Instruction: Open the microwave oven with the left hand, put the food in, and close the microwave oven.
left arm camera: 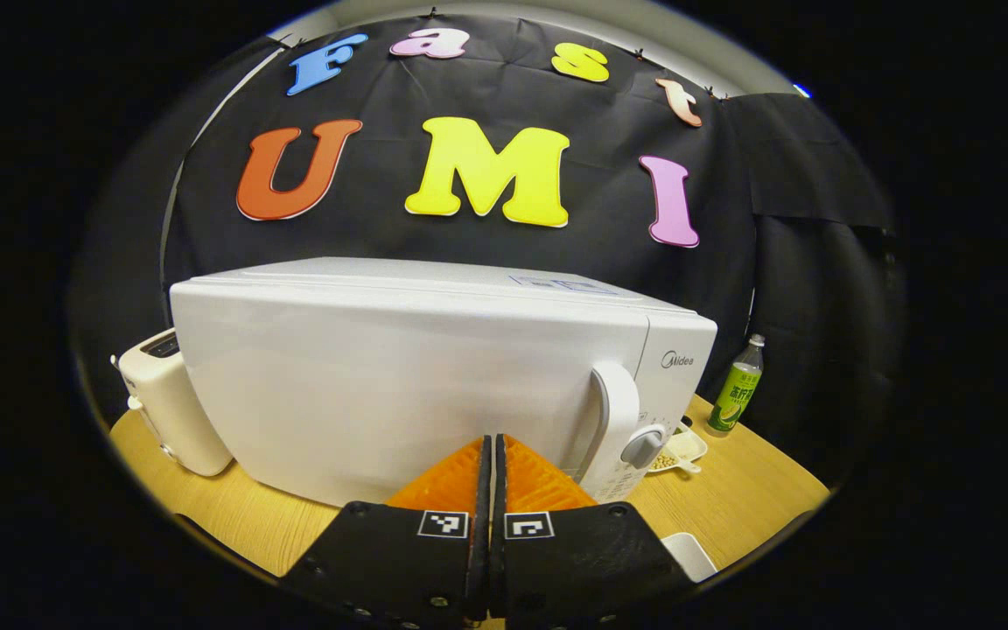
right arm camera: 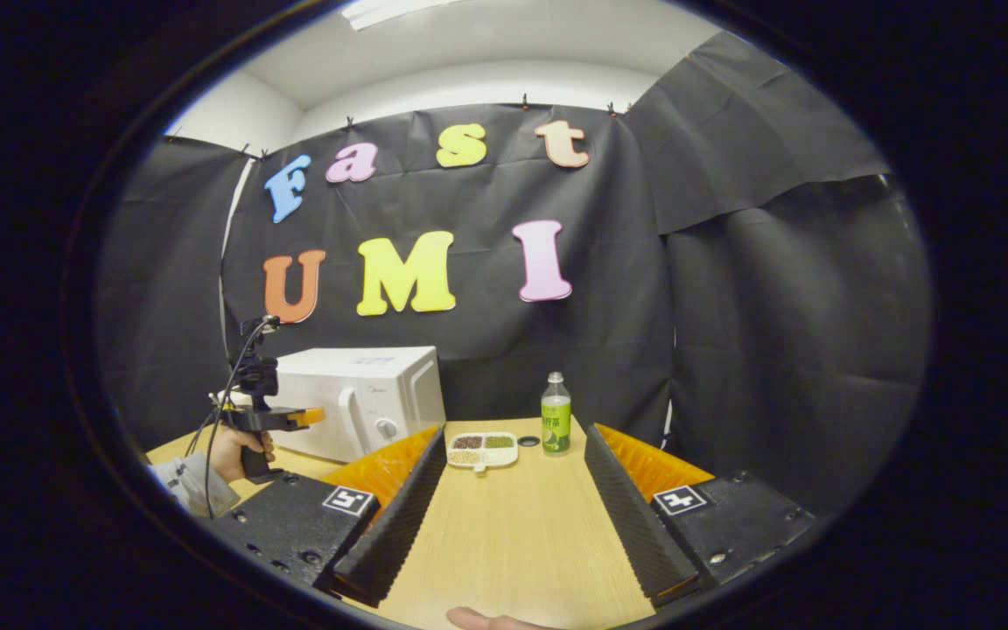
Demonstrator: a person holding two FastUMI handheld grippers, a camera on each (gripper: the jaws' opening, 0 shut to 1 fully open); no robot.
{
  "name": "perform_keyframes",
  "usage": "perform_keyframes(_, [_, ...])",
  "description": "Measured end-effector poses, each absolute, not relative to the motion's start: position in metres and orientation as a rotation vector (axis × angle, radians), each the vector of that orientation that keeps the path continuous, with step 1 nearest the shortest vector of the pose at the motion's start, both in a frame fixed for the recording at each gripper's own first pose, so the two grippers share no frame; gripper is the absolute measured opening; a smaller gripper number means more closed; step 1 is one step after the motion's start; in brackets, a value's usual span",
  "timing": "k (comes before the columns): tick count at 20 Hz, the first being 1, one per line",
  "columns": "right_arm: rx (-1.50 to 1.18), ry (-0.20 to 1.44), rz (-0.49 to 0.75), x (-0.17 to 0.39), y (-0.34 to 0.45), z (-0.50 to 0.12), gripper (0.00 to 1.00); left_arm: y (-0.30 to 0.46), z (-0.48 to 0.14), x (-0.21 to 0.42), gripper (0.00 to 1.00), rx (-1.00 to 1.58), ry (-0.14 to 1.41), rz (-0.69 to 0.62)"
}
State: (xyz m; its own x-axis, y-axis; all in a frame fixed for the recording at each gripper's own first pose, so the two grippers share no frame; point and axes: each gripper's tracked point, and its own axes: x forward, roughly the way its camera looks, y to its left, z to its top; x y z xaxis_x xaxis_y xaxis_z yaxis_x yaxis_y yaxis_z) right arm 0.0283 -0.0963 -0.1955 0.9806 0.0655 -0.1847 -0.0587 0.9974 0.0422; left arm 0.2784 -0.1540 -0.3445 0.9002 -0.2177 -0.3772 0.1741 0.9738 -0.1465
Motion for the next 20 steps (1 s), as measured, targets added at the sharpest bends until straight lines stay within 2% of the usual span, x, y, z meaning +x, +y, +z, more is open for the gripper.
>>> perform_keyframes(1, [0.035,0.187,0.071,0.024,-0.09,-0.194,0.93,-0.153,-0.335,0.267,0.01,-0.114,0.402,-0.213])
perform_keyframes(2, [0.03,0.182,0.079,0.02,-0.085,-0.191,0.93,-0.155,-0.331,0.26,0.0,-0.121,0.399,-0.218])
perform_keyframes(3, [0.021,0.172,0.084,0.016,-0.08,-0.187,1.0,-0.151,-0.326,0.253,0.41,-0.124,0.394,-0.201])
perform_keyframes(5, [0.021,0.153,0.088,0.007,-0.073,-0.177,1.0,-0.135,-0.317,0.233,0.77,-0.107,0.401,-0.135])
perform_keyframes(6, [0.036,0.143,0.087,0.004,-0.07,-0.172,0.93,-0.128,-0.316,0.224,0.96,-0.086,0.421,-0.104])
perform_keyframes(7, [0.054,0.136,0.083,0.002,-0.069,-0.169,0.93,-0.122,-0.312,0.211,0.96,-0.073,0.439,-0.087])
perform_keyframes(8, [0.068,0.131,0.078,0.0,-0.067,-0.165,1.0,-0.123,-0.304,0.2,0.95,-0.076,0.436,-0.096])
perform_keyframes(9, [0.076,0.13,0.069,-0.001,-0.067,-0.164,0.92,-0.123,-0.292,0.19,0.84,-0.083,0.421,-0.108])
perform_keyframes(10, [0.079,0.129,0.059,-0.002,-0.067,-0.162,1.0,-0.118,-0.281,0.182,0.95,-0.087,0.407,-0.11])
perform_keyframes(18, [0.089,0.095,0.035,-0.021,-0.06,-0.133,1.0,-0.078,-0.176,0.111,0.95,-0.059,0.283,-0.11])
perform_keyframes(19, [0.088,0.084,0.031,-0.026,-0.06,-0.128,0.92,-0.069,-0.164,0.103,0.95,-0.03,0.269,-0.099])
perform_keyframes(20, [0.085,0.075,0.026,-0.03,-0.06,-0.123,0.92,-0.058,-0.153,0.094,0.95,-0.009,0.259,-0.081])
